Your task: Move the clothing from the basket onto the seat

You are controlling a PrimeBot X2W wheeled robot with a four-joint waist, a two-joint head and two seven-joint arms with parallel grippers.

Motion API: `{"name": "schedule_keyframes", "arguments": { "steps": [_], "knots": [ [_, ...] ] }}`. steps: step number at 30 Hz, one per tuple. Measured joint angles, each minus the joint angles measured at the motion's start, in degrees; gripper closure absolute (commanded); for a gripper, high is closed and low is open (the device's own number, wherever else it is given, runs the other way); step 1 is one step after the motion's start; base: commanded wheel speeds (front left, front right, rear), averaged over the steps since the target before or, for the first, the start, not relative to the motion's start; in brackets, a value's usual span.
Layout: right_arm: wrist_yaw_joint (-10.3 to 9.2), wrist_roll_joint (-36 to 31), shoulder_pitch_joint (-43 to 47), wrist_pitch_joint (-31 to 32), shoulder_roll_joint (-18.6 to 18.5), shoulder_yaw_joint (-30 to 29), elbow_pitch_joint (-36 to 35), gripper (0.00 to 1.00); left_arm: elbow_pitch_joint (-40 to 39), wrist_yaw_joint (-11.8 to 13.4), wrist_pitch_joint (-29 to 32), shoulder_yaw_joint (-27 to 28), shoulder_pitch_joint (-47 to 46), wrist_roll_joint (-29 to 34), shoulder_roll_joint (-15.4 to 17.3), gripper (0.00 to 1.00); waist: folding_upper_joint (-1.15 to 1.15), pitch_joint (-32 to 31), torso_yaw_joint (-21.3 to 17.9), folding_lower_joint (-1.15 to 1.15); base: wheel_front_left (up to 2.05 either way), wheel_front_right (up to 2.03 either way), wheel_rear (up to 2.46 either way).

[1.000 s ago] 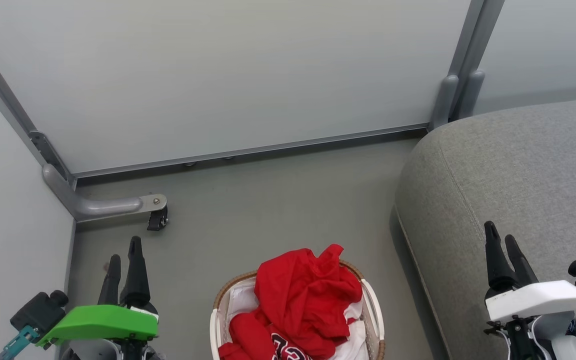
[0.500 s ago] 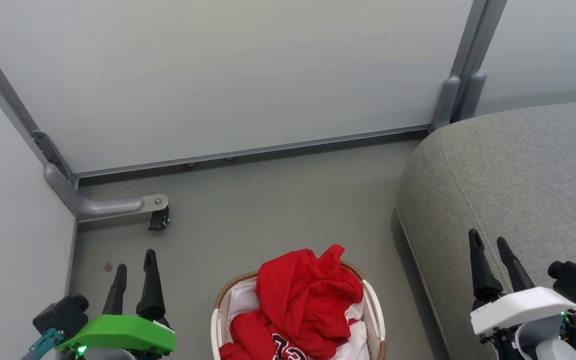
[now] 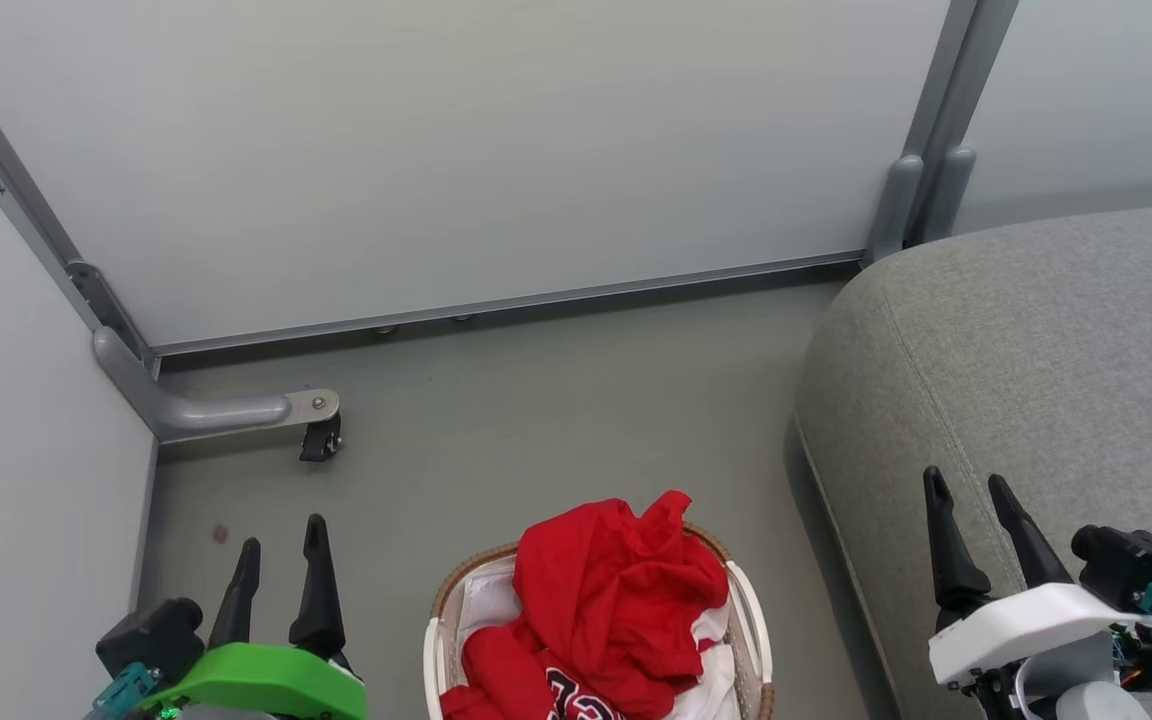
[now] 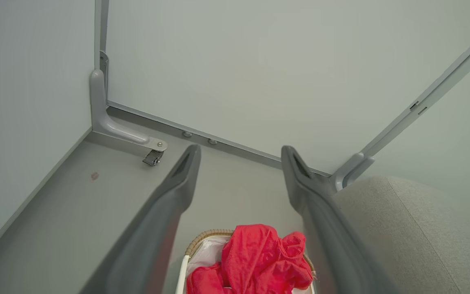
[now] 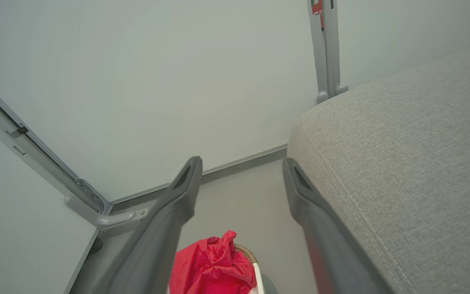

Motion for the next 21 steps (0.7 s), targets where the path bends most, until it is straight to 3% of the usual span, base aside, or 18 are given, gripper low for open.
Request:
{"name": "schedule_keyframes", "arguments": {
  "steps": [21],
  "knots": [
    [0.0, -10.4, 0.2, -2.6, -0.2, 0.8, 0.7, 0.0, 3.1, 0.4, -2.5, -1.3, 0.1, 8.2, 0.1, 0.0, 0.0, -0.2, 0.3, 0.0, 0.0, 0.0, 0.0]
  ]
}}
